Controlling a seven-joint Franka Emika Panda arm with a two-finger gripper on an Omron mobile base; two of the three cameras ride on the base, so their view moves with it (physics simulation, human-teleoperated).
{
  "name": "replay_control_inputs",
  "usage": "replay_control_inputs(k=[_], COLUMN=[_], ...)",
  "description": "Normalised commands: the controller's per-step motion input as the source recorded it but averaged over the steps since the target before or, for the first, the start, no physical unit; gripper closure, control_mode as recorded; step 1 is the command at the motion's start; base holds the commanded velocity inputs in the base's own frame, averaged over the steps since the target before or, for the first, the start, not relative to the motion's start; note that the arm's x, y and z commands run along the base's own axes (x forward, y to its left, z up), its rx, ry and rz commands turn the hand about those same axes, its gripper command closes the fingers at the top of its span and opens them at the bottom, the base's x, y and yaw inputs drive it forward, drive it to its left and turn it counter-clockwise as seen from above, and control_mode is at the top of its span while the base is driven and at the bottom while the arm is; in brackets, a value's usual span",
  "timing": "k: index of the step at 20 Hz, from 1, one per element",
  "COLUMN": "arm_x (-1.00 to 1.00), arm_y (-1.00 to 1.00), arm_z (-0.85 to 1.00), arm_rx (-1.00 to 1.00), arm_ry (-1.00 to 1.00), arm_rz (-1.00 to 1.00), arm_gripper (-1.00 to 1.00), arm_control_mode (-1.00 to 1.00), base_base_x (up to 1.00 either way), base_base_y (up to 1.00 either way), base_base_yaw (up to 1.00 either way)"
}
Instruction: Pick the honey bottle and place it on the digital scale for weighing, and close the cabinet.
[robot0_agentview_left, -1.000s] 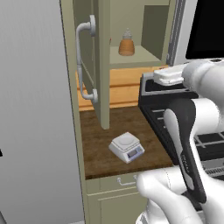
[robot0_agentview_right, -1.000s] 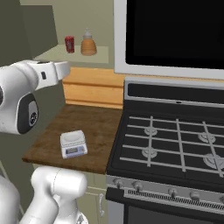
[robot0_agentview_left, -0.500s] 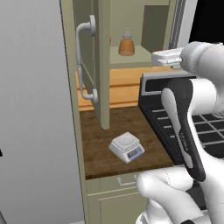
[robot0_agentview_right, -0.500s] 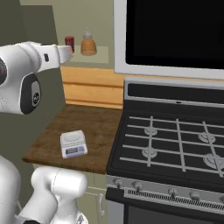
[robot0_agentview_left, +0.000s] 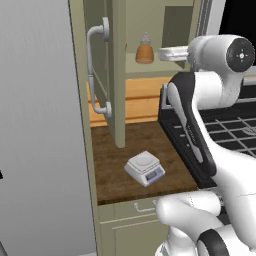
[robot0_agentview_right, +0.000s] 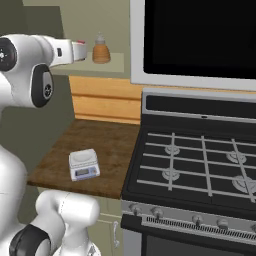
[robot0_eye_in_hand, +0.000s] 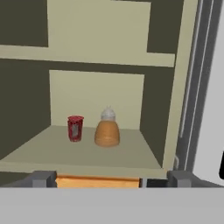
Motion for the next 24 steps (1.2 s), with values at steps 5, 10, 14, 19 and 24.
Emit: replay_control_inputs(k=[5,10,14,19,24], arm_x=[0.61,0.51,0.57,0.50,0.49], arm_y=[0.00,0.00,0.00,0.00,0.00], arm_z=[-0.29,-0.07,0.00,0.00,0.00], arm_rx=[0.03,0.00,0.00,0.00,0.00], arm_ry=[0.00,-0.01,-0.02,-0.09,-0.01], arm_rz=[0.00,0.00,0.00,0.00,0.00], arm_gripper=[-1.00,-1.00,-1.00,-1.00,-1.00], arm_control_mode=[-1.00,-1.00,-1.00,-1.00,-1.00], base_base_x=[0.00,0.00,0.00,0.00,0.00], base_base_y=[0.00,0.00,0.00,0.00,0.00], base_base_yaw=[0.00,0.00,0.00,0.00,0.00])
